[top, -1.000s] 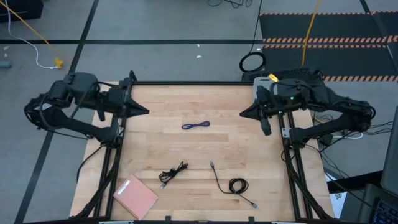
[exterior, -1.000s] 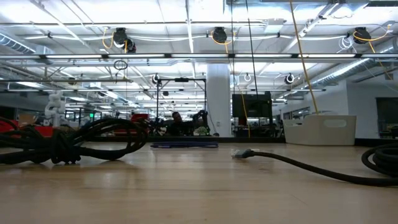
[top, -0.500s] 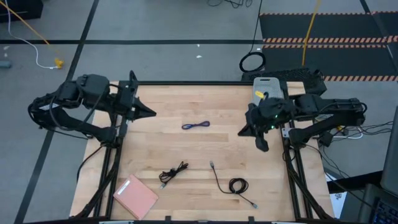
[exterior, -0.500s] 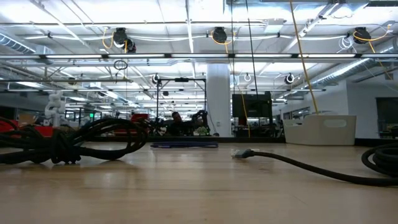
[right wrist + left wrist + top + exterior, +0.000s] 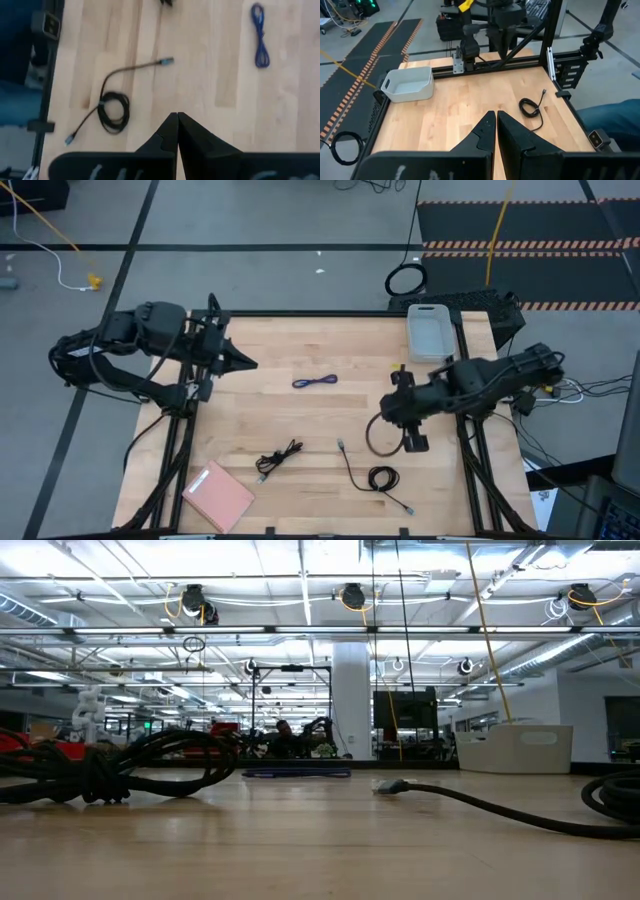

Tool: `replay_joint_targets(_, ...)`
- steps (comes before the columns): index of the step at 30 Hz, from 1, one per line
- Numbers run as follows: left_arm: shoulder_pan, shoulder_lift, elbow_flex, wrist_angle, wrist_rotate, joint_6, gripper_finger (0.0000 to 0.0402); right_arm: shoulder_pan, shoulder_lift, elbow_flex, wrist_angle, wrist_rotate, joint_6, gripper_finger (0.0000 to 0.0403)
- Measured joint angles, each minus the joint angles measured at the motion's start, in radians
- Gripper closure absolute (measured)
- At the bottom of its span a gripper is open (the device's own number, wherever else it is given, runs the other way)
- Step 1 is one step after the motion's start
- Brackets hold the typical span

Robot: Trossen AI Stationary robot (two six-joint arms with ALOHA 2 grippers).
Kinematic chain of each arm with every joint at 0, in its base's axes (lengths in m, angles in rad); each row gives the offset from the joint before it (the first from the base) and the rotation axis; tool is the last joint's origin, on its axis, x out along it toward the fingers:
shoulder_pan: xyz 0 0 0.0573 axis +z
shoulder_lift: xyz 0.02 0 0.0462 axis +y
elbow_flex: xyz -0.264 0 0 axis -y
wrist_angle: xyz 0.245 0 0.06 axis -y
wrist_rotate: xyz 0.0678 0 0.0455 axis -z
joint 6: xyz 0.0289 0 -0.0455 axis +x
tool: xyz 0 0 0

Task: Pick and place USB-C Cables
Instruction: Put the right black charger cable into the white bin

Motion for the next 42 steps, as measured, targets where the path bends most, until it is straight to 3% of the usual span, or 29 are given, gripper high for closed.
replay_joint_targets(10,0.000,0.000,0.000,0.000,0.000,0.000,0.0380,0.065,0.165,0.127,-0.148,-0.027,-0.002,0.0403)
replay_joint_targets(26,0.000,0.000,0.000,0.004,0.000,0.000,0.0380,0.221,0.271,0.127,-0.080,-0.027,-0.044,0.0403)
replay_joint_targets(42,0.000,0.000,0.001,0.004,0.000,-0.023,0.0380,0.401,0.335,0.127,-0.032,-0.025,0.209,0.0403)
